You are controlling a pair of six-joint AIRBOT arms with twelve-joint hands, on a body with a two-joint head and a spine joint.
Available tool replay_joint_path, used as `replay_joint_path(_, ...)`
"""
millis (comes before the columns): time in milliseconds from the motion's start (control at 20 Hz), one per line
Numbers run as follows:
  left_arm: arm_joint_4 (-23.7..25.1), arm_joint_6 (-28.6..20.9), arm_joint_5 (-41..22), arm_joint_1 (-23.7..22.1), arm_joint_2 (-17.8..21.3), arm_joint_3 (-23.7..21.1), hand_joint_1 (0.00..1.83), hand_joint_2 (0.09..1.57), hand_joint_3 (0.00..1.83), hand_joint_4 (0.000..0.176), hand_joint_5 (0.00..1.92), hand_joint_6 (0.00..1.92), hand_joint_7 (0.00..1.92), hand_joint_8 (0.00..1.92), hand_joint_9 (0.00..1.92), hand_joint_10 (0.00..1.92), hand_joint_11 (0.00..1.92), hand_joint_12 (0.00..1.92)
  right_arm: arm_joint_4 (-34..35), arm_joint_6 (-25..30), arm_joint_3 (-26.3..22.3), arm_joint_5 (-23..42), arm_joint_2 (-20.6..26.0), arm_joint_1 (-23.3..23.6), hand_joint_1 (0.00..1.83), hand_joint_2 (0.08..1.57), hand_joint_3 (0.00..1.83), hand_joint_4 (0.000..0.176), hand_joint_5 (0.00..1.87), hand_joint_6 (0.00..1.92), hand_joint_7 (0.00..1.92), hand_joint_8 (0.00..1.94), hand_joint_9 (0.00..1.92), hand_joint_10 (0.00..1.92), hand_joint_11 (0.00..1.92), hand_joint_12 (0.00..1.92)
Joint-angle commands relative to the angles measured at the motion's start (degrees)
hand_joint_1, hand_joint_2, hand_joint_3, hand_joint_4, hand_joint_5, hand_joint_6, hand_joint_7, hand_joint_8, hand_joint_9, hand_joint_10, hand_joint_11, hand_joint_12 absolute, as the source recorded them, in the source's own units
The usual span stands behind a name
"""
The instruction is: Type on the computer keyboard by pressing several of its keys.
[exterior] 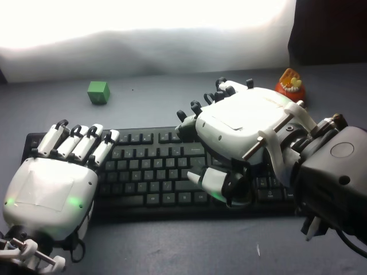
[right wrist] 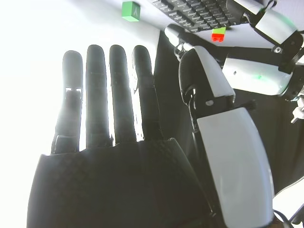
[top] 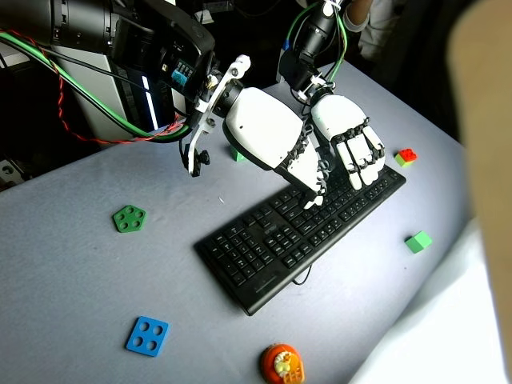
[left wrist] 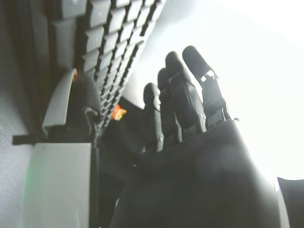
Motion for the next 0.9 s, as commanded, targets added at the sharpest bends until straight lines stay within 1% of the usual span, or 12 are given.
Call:
replay_joint_path(0,2.07,0.13,-5.13,-0.22,-0.15,0.38,1.36,1.02,0.0,0.01,0.31,0.01,0.29,0.01,0.37,0.01,0.0,1.1,-4.13,-0.18,-0.05,1.67,0.4,0.63,0.73,1.27,0.0,0.0,0.52,0.0,0.48,0.01,0.45,0.01,0.0,1.31)
replay_joint_path(50,2.07,-0.07,-5.03,-0.28,-0.15,0.38,1.27,1.04,0.0,0.008,0.3,0.0,0.29,0.0,0.38,0.01,0.0,1.12,-4.13,-0.37,-0.05,1.68,0.49,0.71,0.72,1.27,0.0,0.0,0.52,0.0,0.48,0.0,0.45,0.01,0.0,1.32)
replay_joint_path(100,2.07,-0.59,-4.51,-0.43,-0.15,0.37,1.09,1.1,0.01,0.018,0.27,0.0,0.3,0.0,0.37,0.01,0.0,1.1,-4.13,-0.46,-0.07,1.67,1.15,0.87,0.7,1.28,0.0,0.0,0.53,0.01,0.47,0.0,0.45,0.01,0.0,1.32)
replay_joint_path(150,2.07,-0.71,-4.51,-0.43,-0.15,0.29,0.85,1.15,0.03,0.018,0.28,0.01,0.34,0.02,0.39,0.02,0.0,1.11,-4.13,-0.49,-0.07,1.44,1.58,0.95,0.7,1.28,0.0,0.0,0.54,0.01,0.46,0.0,0.45,0.01,0.0,1.32)
replay_joint_path(200,2.07,-0.88,-4.51,-0.43,-0.14,0.23,0.52,1.2,0.03,0.013,0.29,0.01,0.38,0.02,0.42,0.02,0.0,1.15,-4.13,-0.52,-0.07,1.04,2.01,1.12,0.68,1.3,0.0,0.0,0.54,0.01,0.46,0.0,0.44,0.01,0.0,1.32)
replay_joint_path(250,2.07,-1.06,-4.5,-0.44,-0.13,0.1,0.3,1.23,0.02,0.01,0.28,0.0,0.4,0.01,0.43,0.02,0.0,1.16,-4.14,-0.53,-0.07,0.43,2.74,1.43,0.67,1.3,0.0,0.0,0.53,0.01,0.46,0.0,0.44,0.01,0.0,1.33)
replay_joint_path(300,2.07,-1.21,-4.5,-0.44,-0.01,-0.12,0.19,1.24,0.01,0.007,0.29,0.01,0.42,0.01,0.45,0.02,0.0,1.18,-4.14,-0.58,-0.07,0.16,3.35,1.66,0.66,1.29,0.0,0.0,0.54,0.01,0.47,0.01,0.45,0.01,0.0,1.33)
replay_joint_path(350,2.07,-1.49,-4.5,-0.45,0.2,-0.38,0.17,1.24,0.01,0.006,0.3,0.01,0.42,0.01,0.45,0.02,0.0,1.19,-4.14,-1.08,-0.07,-0.36,3.96,1.79,0.65,1.29,0.0,0.0,0.54,0.01,0.48,0.01,0.45,0.01,0.0,1.33)
replay_joint_path(400,2.07,-1.59,-4.44,-0.59,0.6,-0.88,0.06,1.24,0.01,0.004,0.3,0.01,0.42,0.01,0.45,0.02,0.0,1.18,-4.14,-2.03,-0.07,-1.11,4.52,1.84,0.64,1.3,0.0,0.0,0.53,0.01,0.48,0.01,0.46,0.02,0.0,1.32)
replay_joint_path(600,0.54,-3.8,-2.29,-1.8,2.81,-2.39,0.0,1.23,0.0,0.0,0.39,0.03,0.45,0.01,0.47,0.02,0.0,1.19,-4.15,-3.89,-0.02,-3.23,6.13,1.64,0.54,1.32,0.01,0.0,0.53,0.0,0.47,0.0,0.48,0.02,0.0,1.31)
replay_joint_path(700,0.25,-5.86,2.09,-3.1,4.72,-3.16,0.0,1.23,0.0,0.0,0.38,0.02,0.44,0.01,0.47,0.02,0.0,1.17,-4.21,-4.15,0.33,-4.28,6.93,1.77,0.54,1.32,0.01,0.0,0.5,0.0,0.46,0.0,0.47,0.02,0.0,1.3)
replay_joint_path(850,-2.8,-5.69,13.83,-7.09,10.29,-6.62,0.0,1.26,0.01,0.0,0.39,0.02,0.44,0.0,0.45,0.01,0.0,1.17,-4.21,-4.13,1.44,-5.09,7.48,1.64,0.45,1.33,0.01,0.0,0.53,0.01,0.46,0.0,0.47,0.02,0.0,1.34)
